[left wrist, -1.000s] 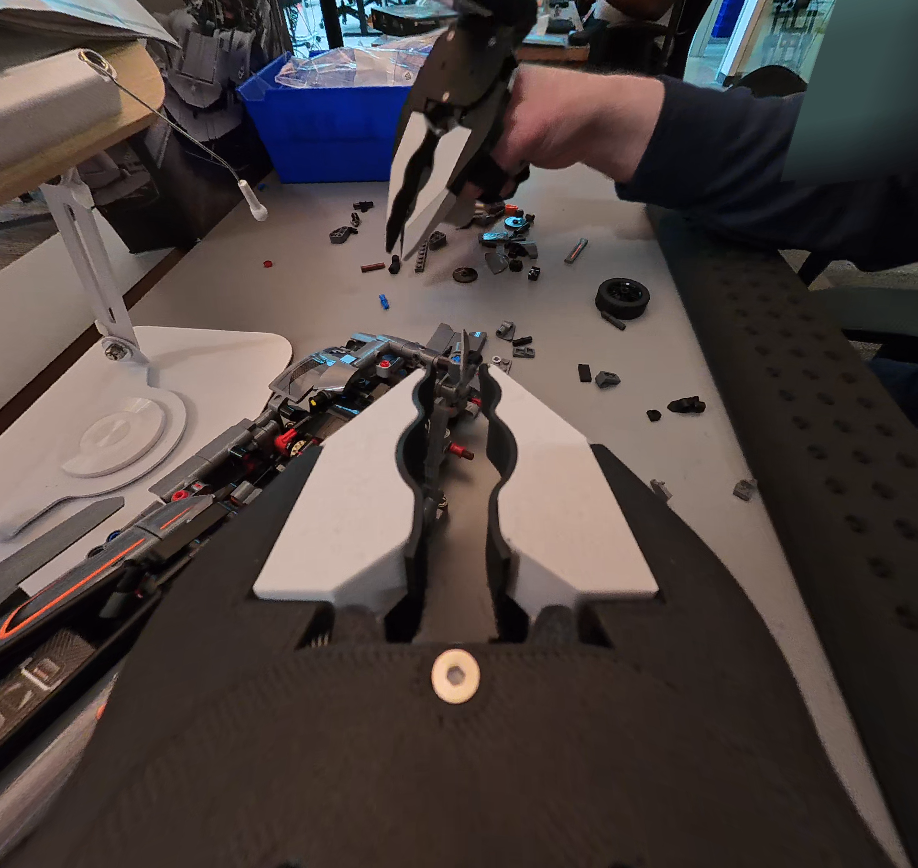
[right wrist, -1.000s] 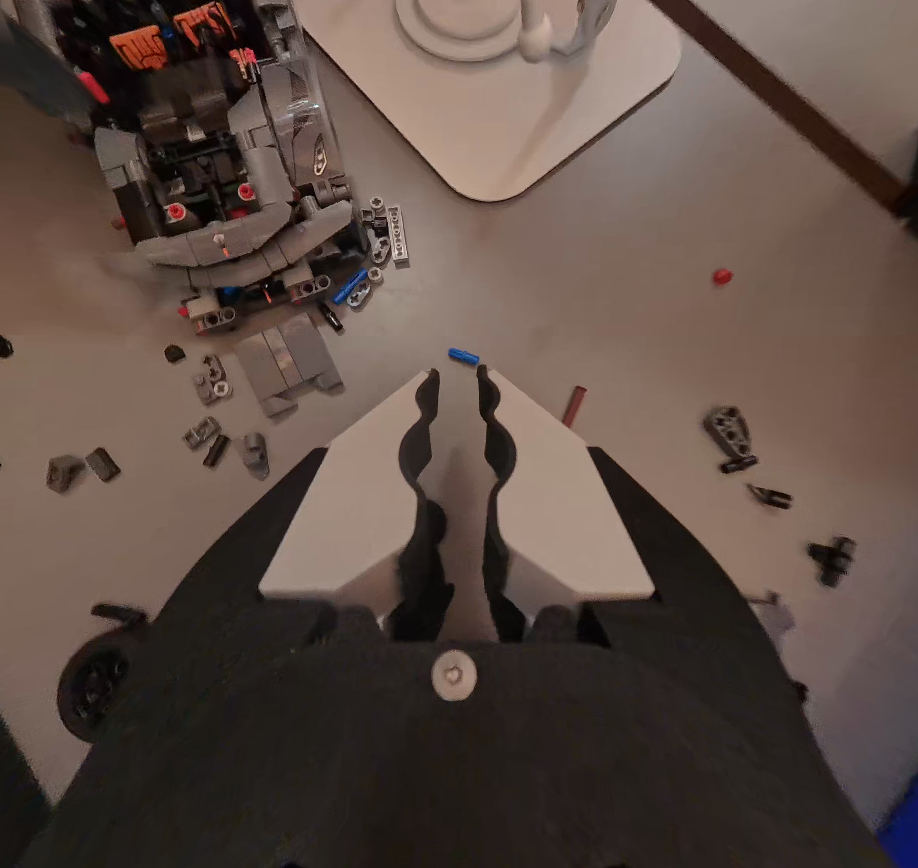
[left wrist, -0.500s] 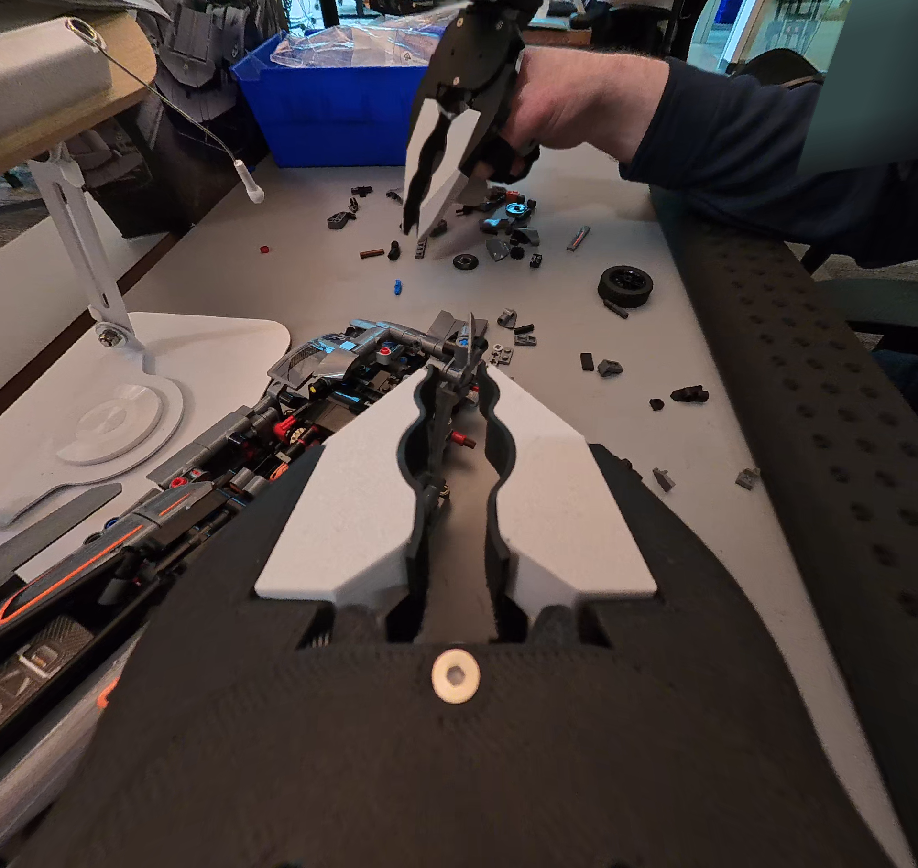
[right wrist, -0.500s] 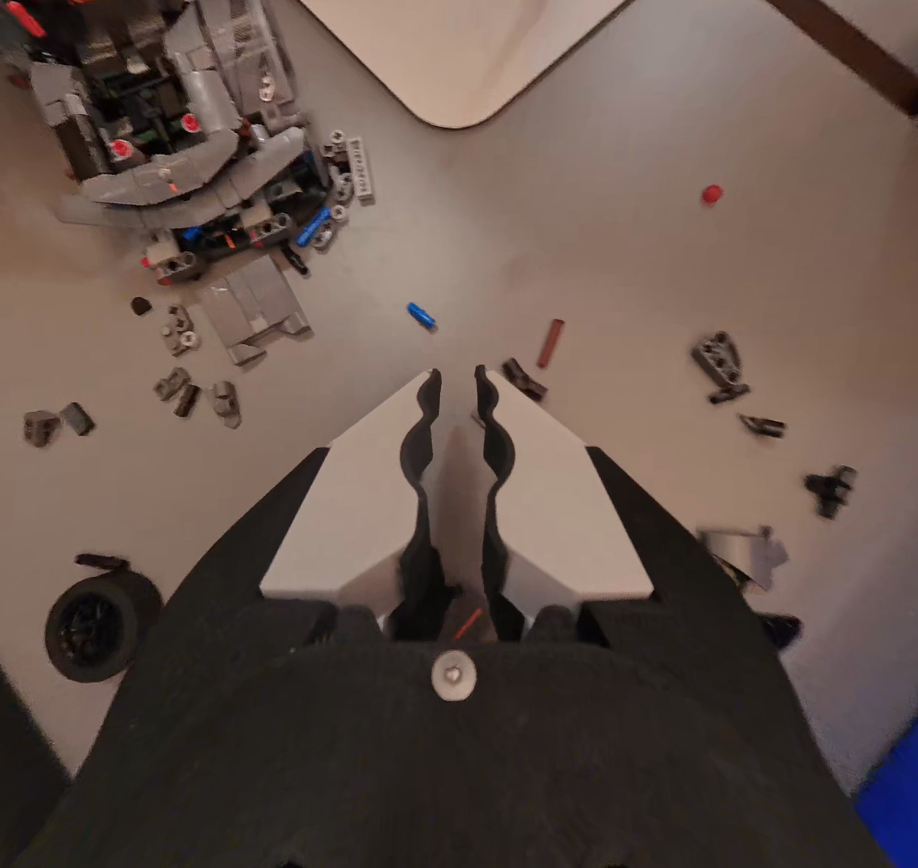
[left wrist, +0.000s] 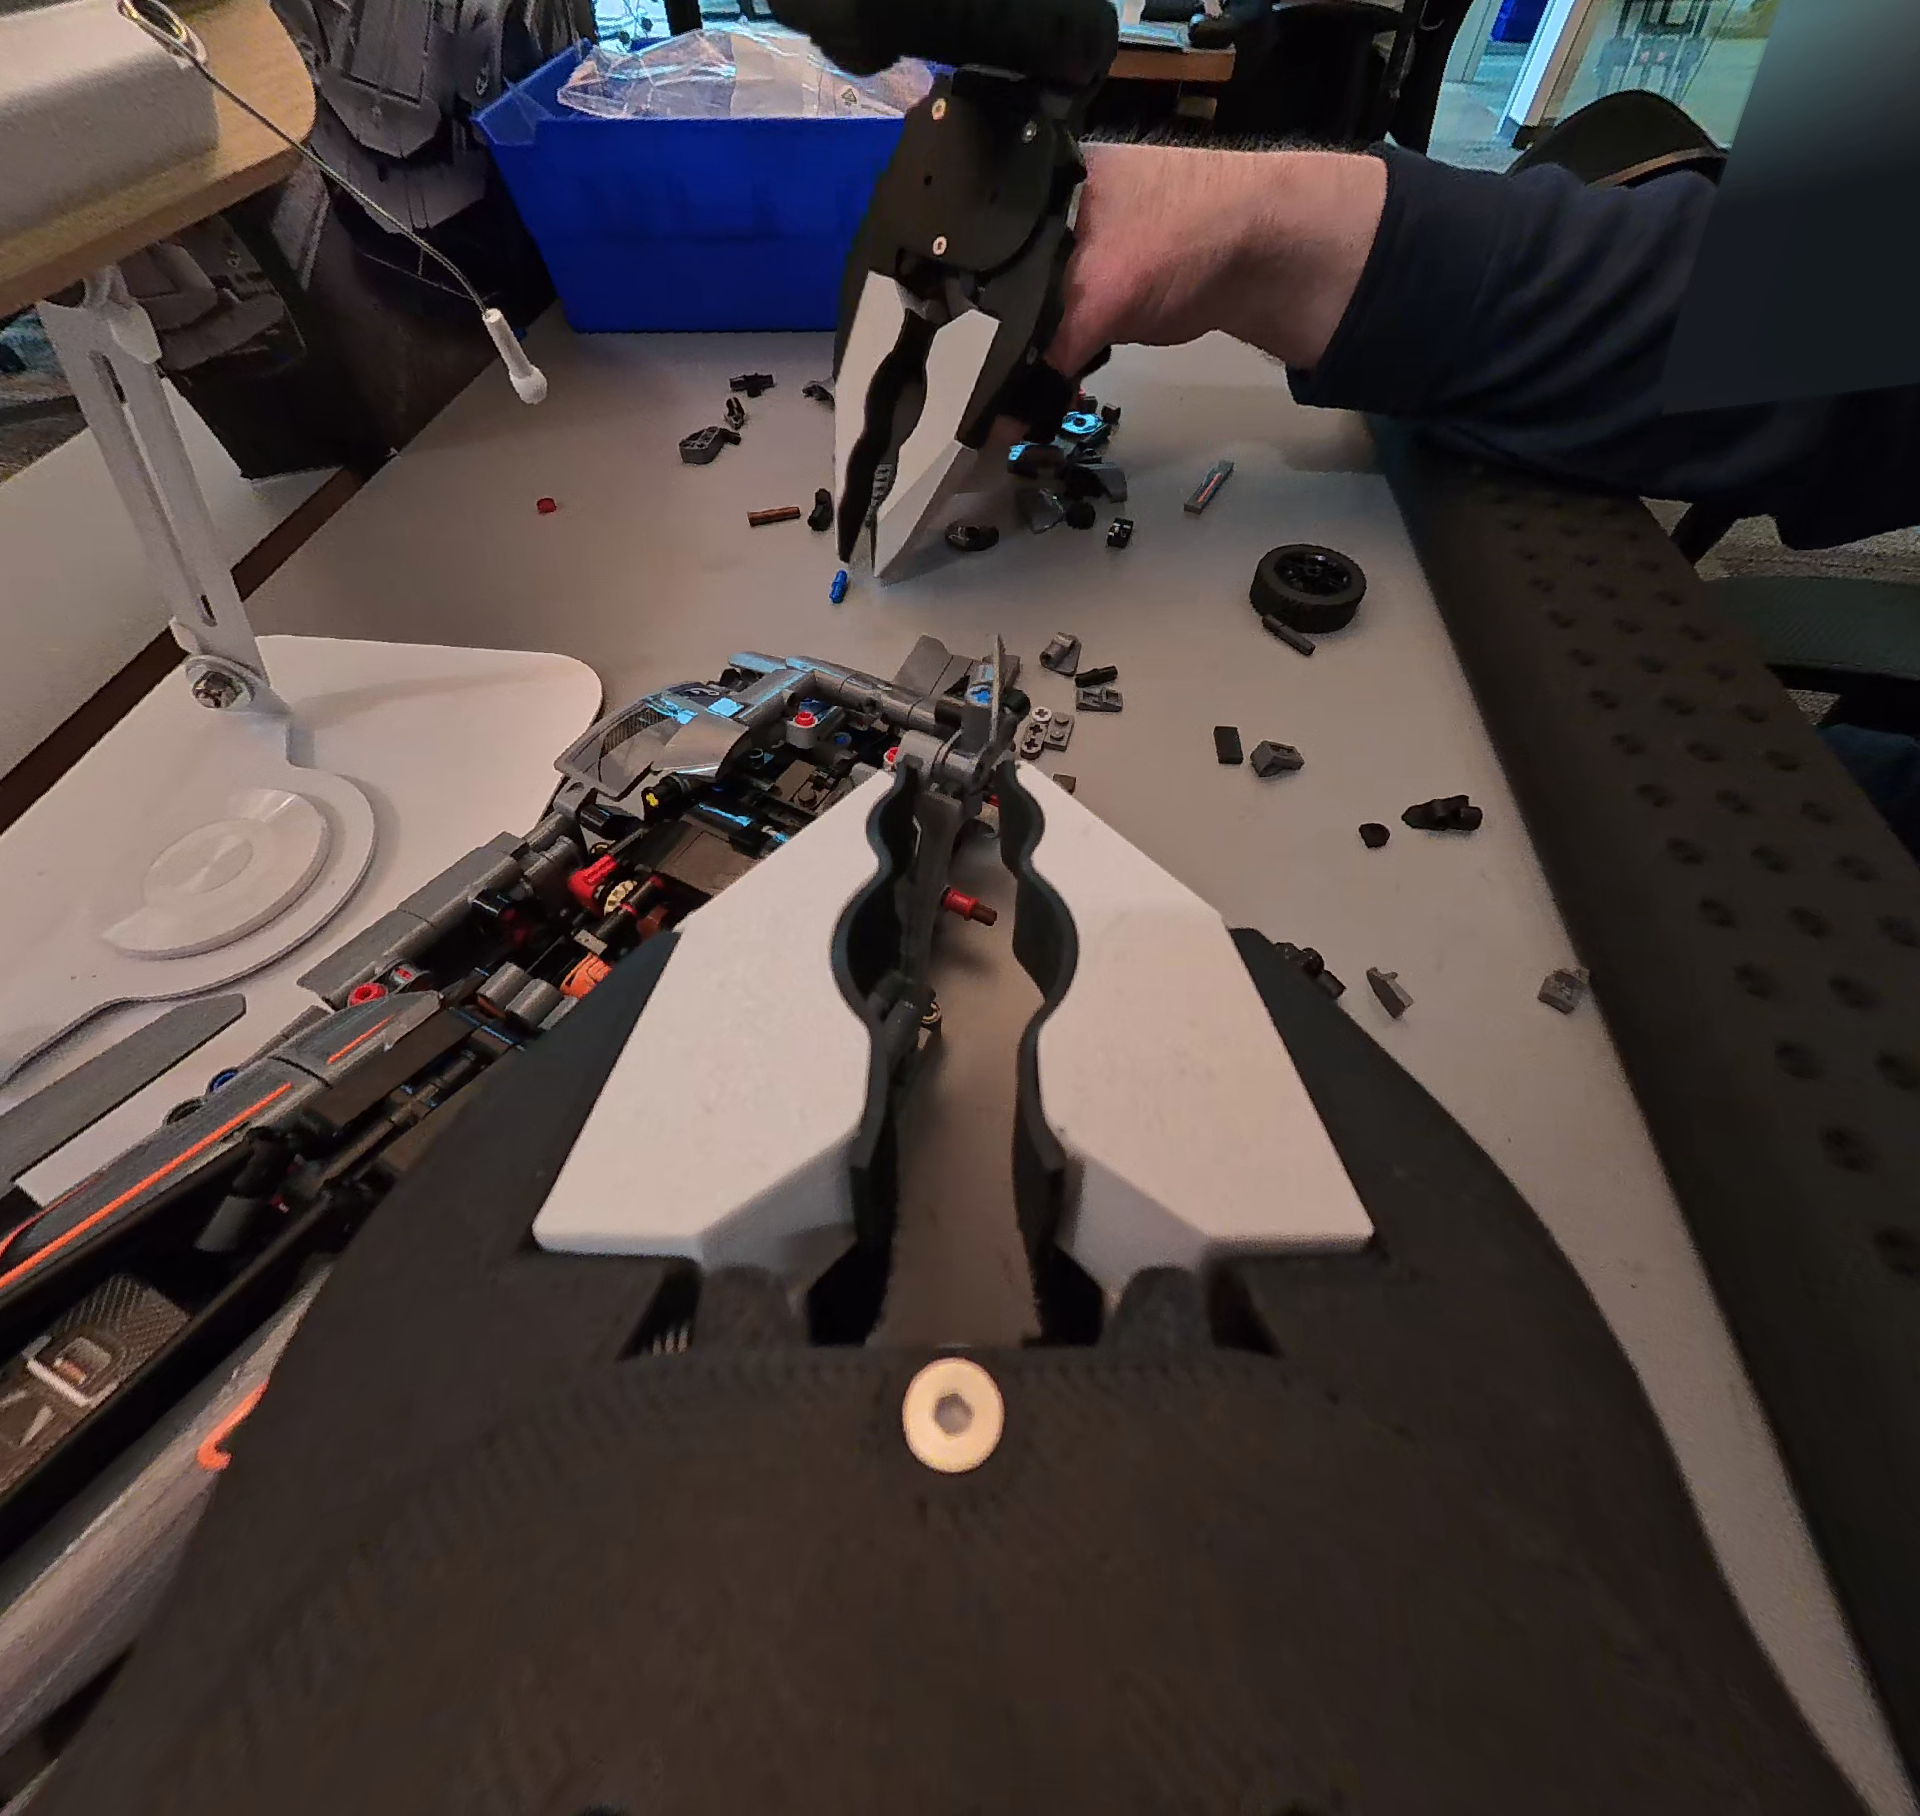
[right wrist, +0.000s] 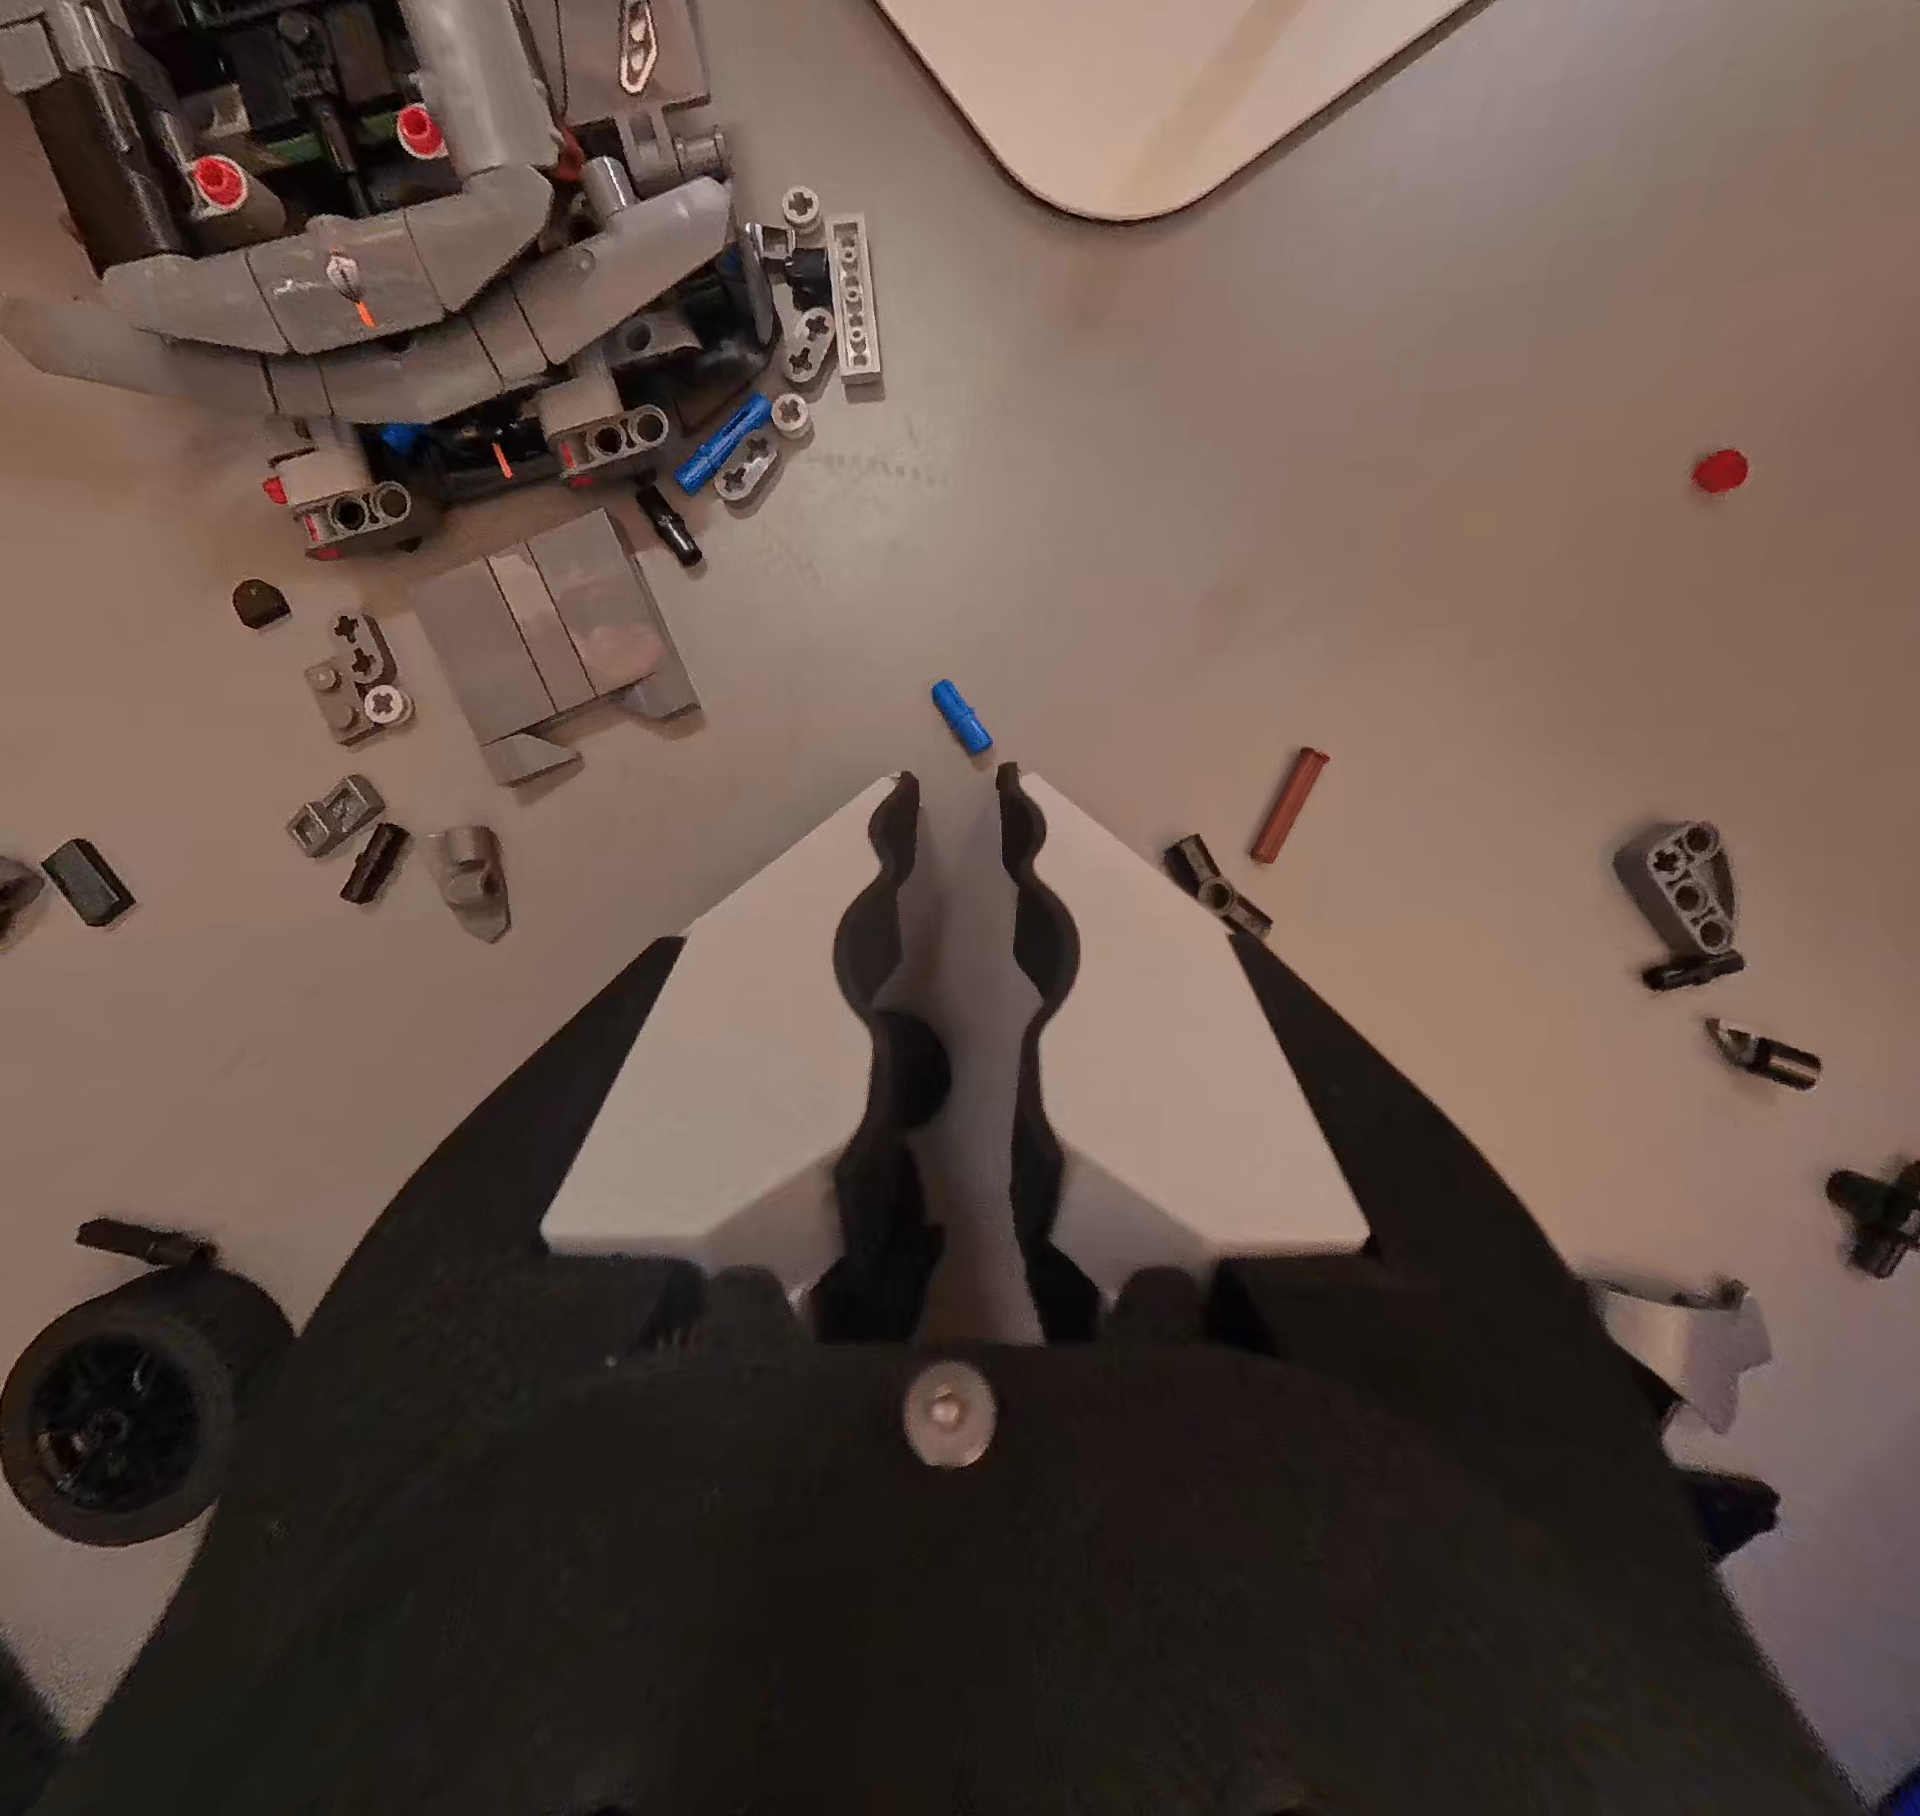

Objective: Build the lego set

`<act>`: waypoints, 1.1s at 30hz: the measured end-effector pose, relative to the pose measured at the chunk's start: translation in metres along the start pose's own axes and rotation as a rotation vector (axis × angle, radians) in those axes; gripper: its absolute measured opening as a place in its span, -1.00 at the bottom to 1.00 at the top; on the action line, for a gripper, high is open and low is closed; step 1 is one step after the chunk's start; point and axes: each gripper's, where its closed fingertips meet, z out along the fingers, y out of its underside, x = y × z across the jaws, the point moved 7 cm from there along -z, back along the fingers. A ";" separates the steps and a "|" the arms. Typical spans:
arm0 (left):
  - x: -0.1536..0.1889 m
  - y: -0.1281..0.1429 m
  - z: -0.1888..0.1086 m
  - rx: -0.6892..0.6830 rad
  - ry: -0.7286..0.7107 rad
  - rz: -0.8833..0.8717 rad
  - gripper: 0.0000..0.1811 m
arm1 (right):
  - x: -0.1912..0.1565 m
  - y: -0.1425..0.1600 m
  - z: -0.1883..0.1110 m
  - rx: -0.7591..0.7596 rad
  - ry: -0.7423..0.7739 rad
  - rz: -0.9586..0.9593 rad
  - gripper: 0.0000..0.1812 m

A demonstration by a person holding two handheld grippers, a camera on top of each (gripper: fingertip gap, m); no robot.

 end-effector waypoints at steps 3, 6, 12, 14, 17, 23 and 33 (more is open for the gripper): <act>0.000 0.000 0.000 -0.002 0.000 -0.002 -0.85 | 0.004 -0.006 0.004 0.005 0.014 -0.013 -0.82; 0.000 0.000 0.000 -0.003 0.001 -0.002 -0.84 | 0.005 -0.009 0.011 -0.006 -0.011 -0.024 -0.80; 0.002 0.000 0.002 -0.025 -0.008 0.026 -0.81 | 0.004 -0.008 0.011 0.001 -0.032 -0.049 -0.98; 0.002 0.001 0.003 -0.032 -0.018 0.039 -0.80 | -0.001 -0.012 0.005 0.042 -0.050 -0.061 -0.98; 0.004 0.000 0.004 -0.035 -0.021 0.052 -0.80 | -0.021 -0.034 -0.017 0.177 -0.071 -0.105 -0.98; 0.004 0.000 0.007 -0.045 -0.049 0.084 -0.86 | -0.090 -0.082 -0.033 0.309 -0.118 -0.296 -0.98; 0.016 -0.025 0.007 -0.037 -0.187 0.248 -0.68 | -0.128 -0.093 -0.036 0.353 -0.230 -0.338 -0.98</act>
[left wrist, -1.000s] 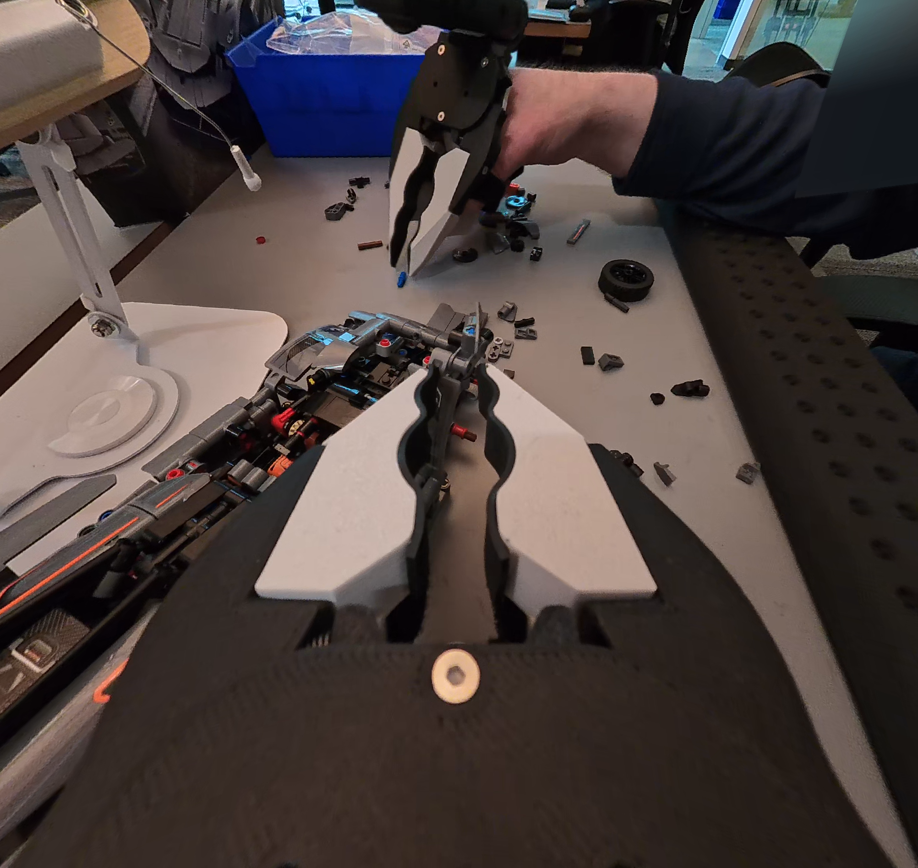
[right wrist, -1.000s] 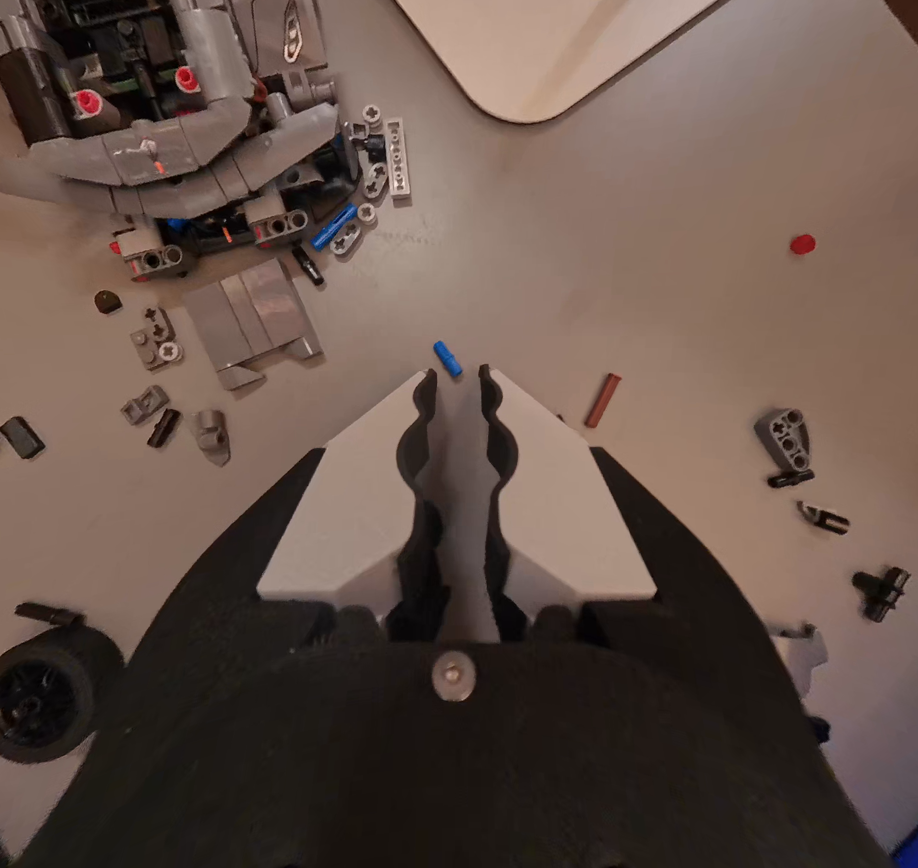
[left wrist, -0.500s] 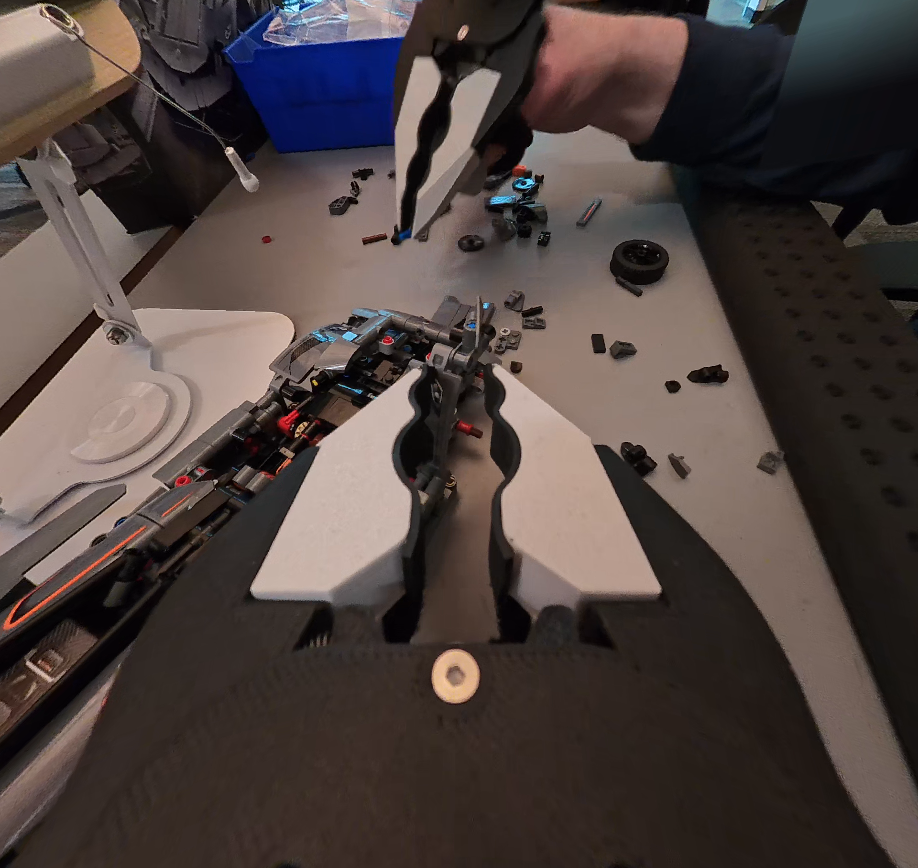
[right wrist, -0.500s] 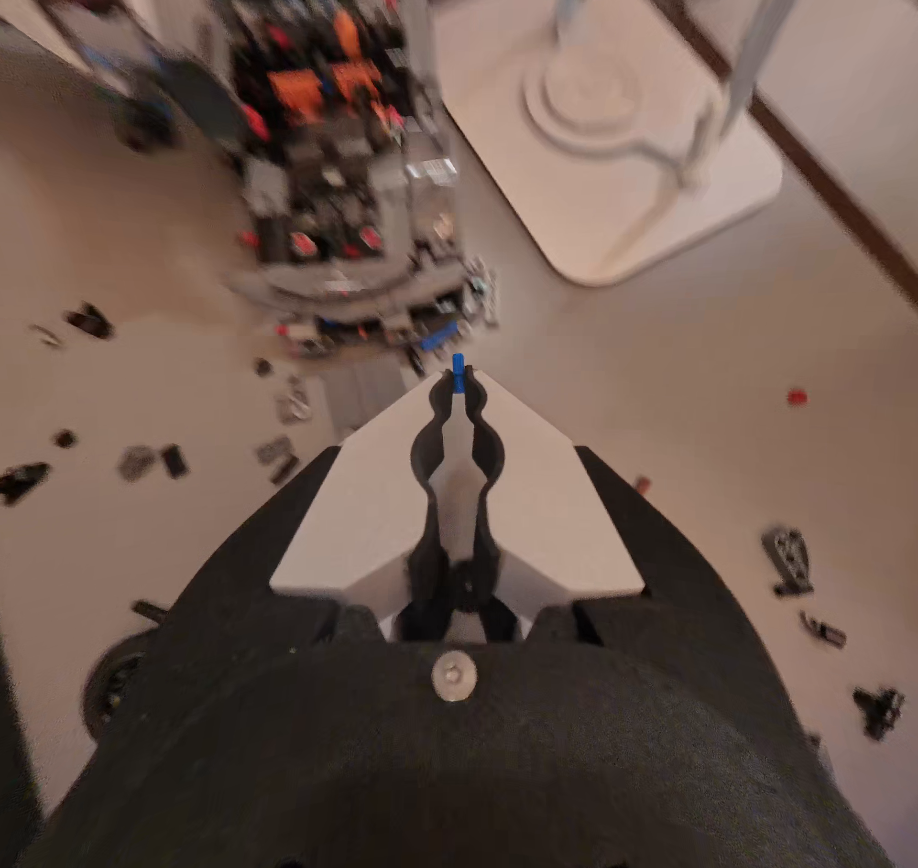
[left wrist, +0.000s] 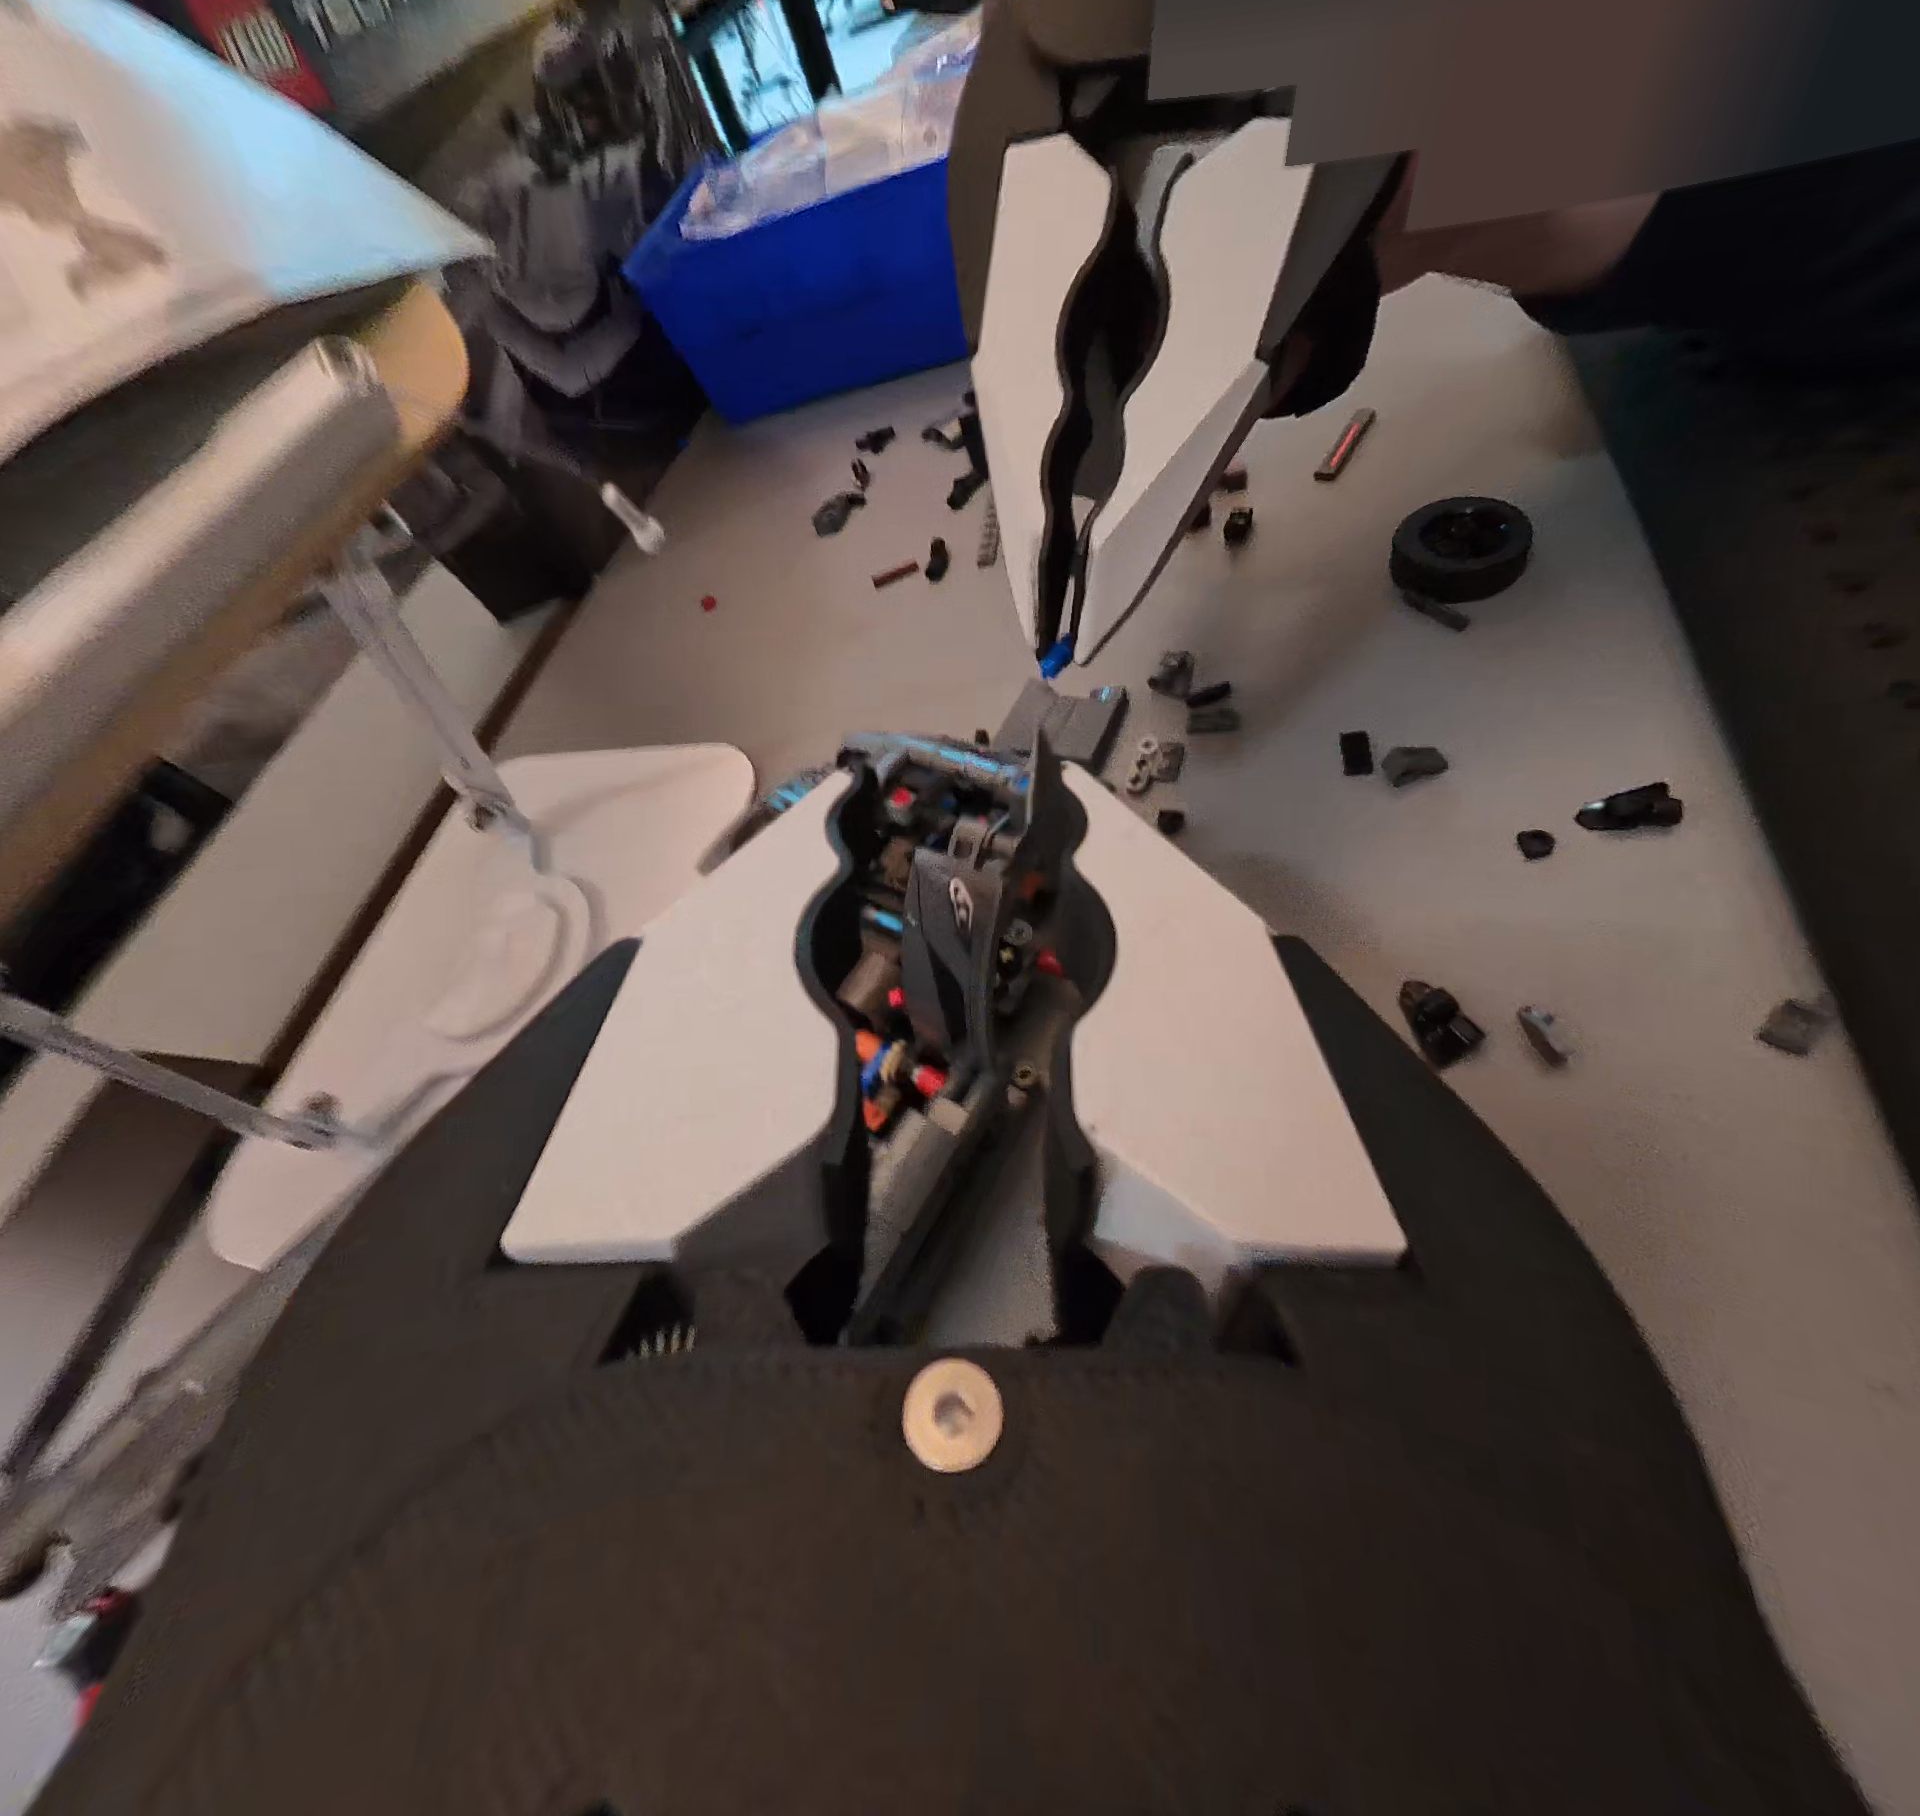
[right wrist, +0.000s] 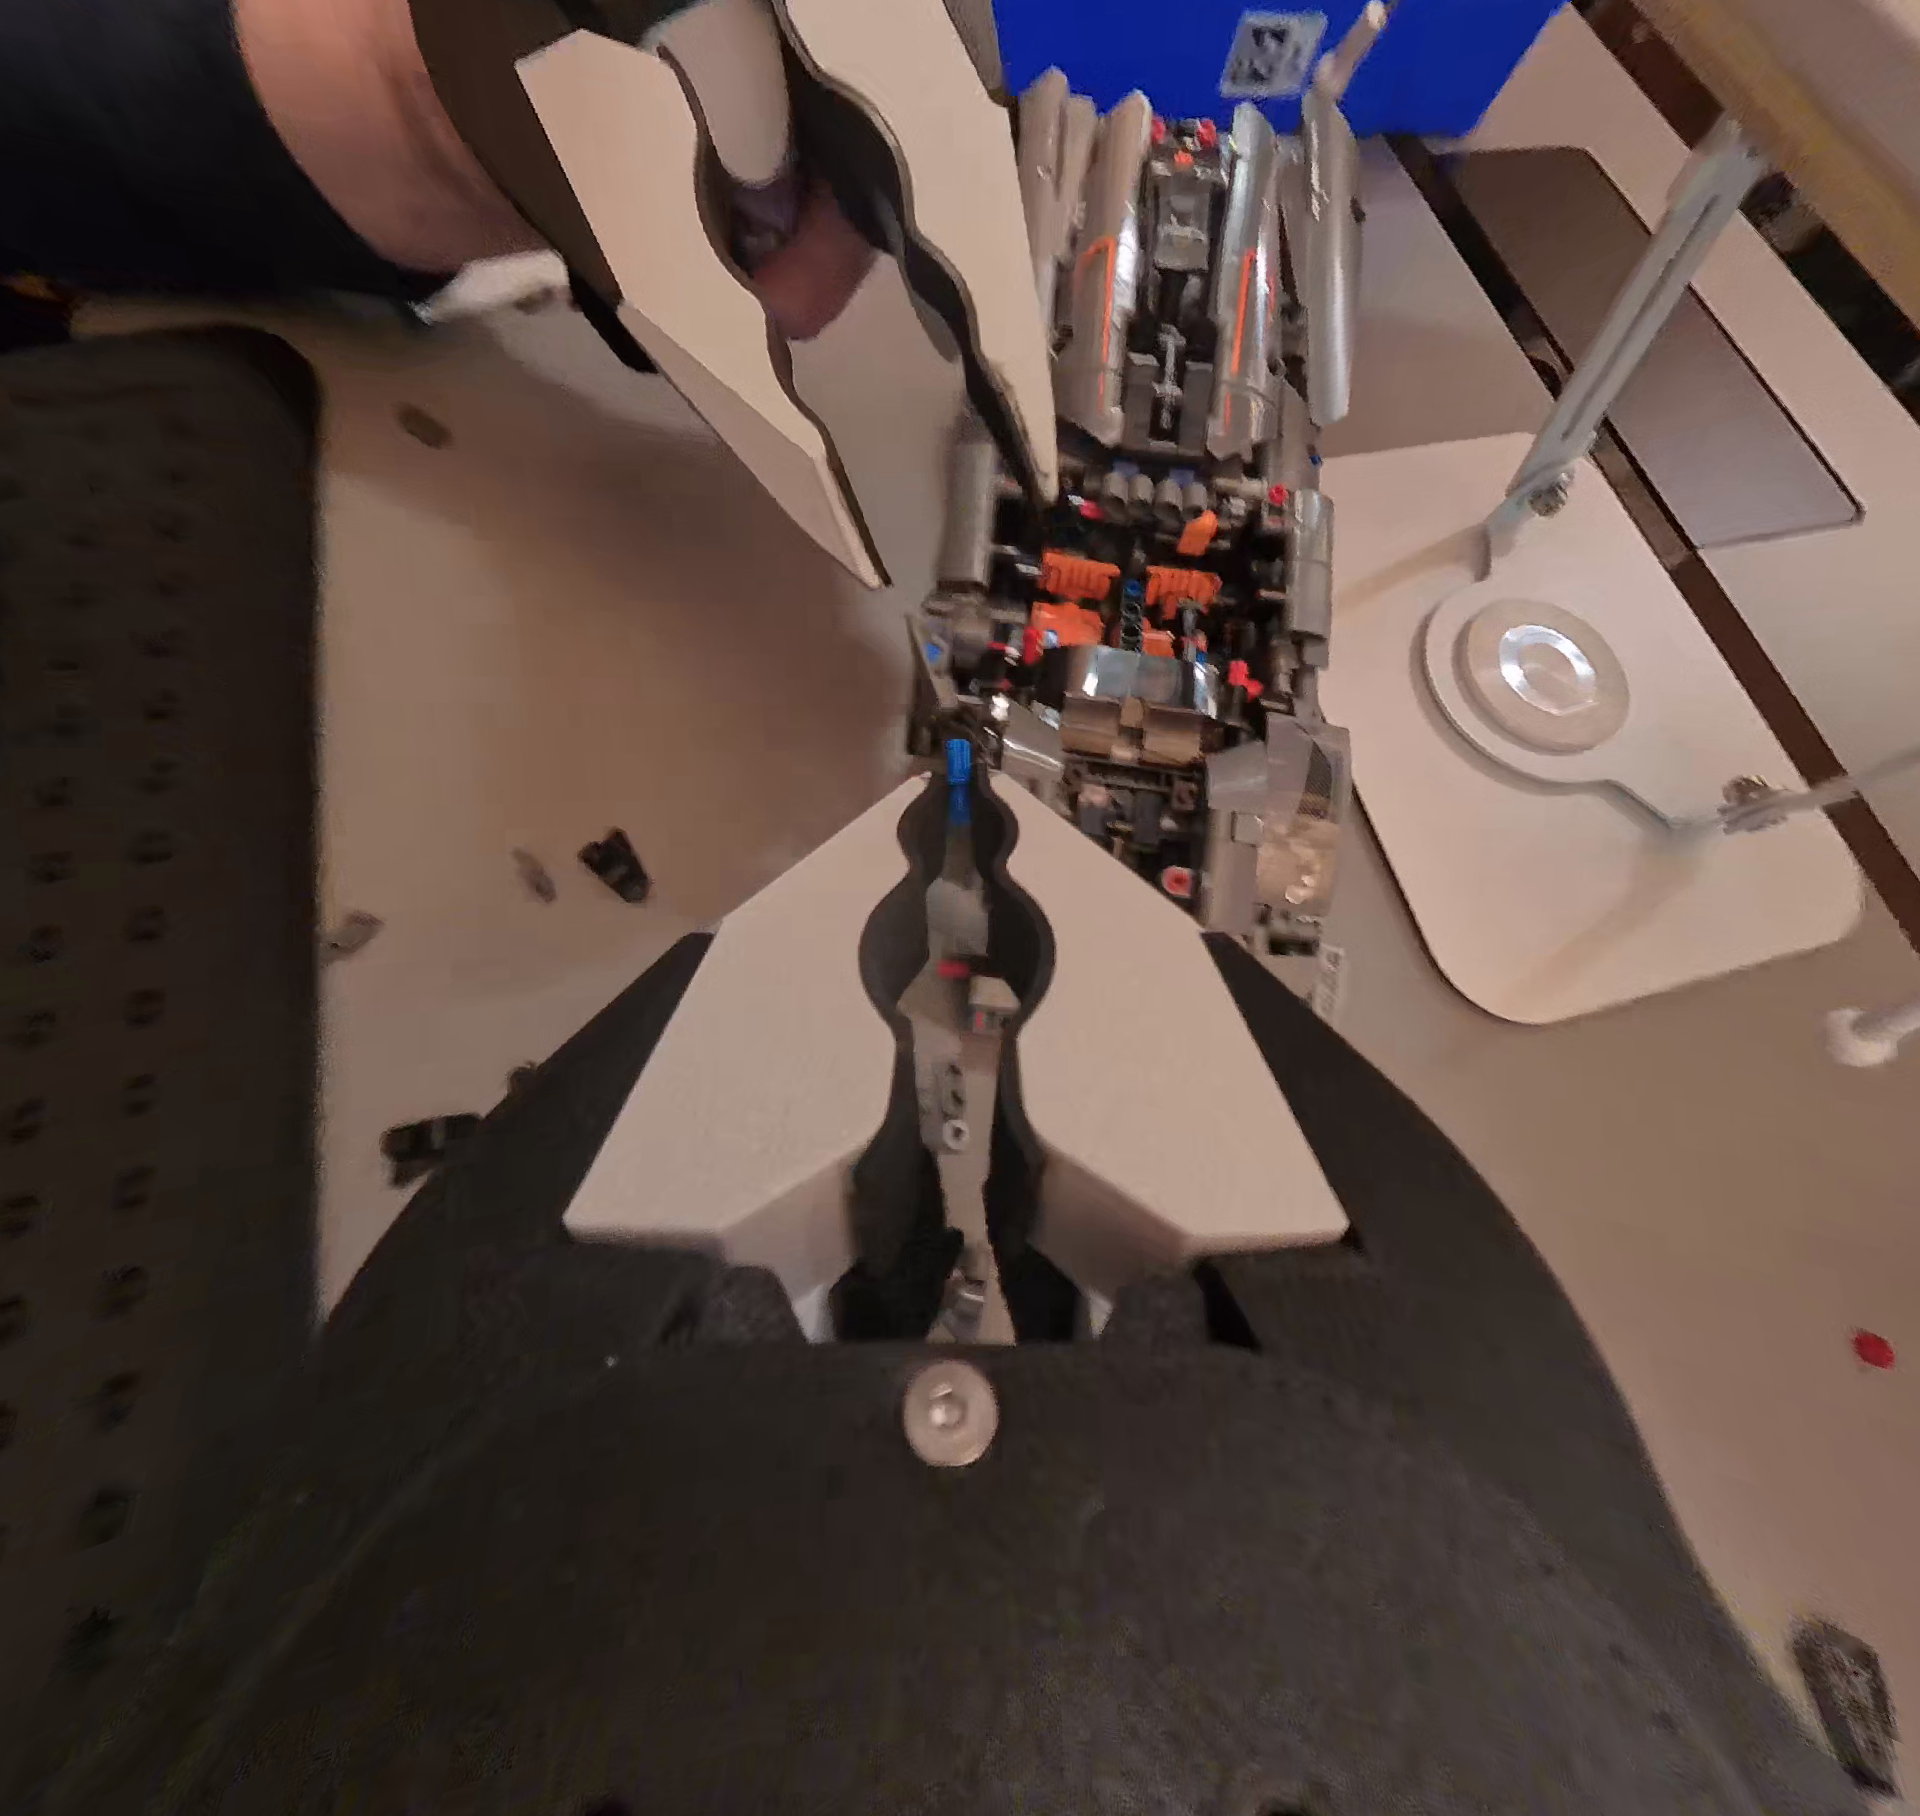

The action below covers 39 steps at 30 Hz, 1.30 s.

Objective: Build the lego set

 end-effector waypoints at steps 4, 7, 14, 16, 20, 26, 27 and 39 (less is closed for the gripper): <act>0.026 -0.021 0.007 -0.057 -0.097 0.291 -0.73 | -0.010 -0.011 -0.004 0.096 -0.151 0.074 -0.98; 0.045 -0.025 0.017 -0.125 -0.164 0.497 -0.80 | -0.014 -0.012 -0.005 0.134 -0.257 0.131 -0.98; 0.055 -0.033 0.017 -0.140 -0.308 0.680 -0.96 | -0.011 -0.012 -0.010 0.213 -0.388 0.266 -0.97; 0.055 -0.032 0.017 -0.167 -0.351 0.729 -0.97 | -0.010 -0.012 -0.008 0.226 -0.390 0.296 -0.97; 0.052 -0.036 0.016 -0.175 -0.466 0.729 -1.00 | -0.005 -0.015 -0.010 0.332 -0.404 0.374 -0.98; 0.046 -0.042 0.013 -0.138 -0.555 0.641 -1.00 | -0.002 -0.020 -0.010 0.499 -0.397 0.447 -0.98; 0.045 -0.043 0.012 -0.131 -0.558 0.626 -1.00 | -0.001 -0.021 -0.011 0.519 -0.400 0.455 -0.98; 0.044 -0.045 0.010 -0.133 -0.590 0.641 -1.00 | -0.001 -0.021 -0.010 0.535 -0.403 0.447 -0.97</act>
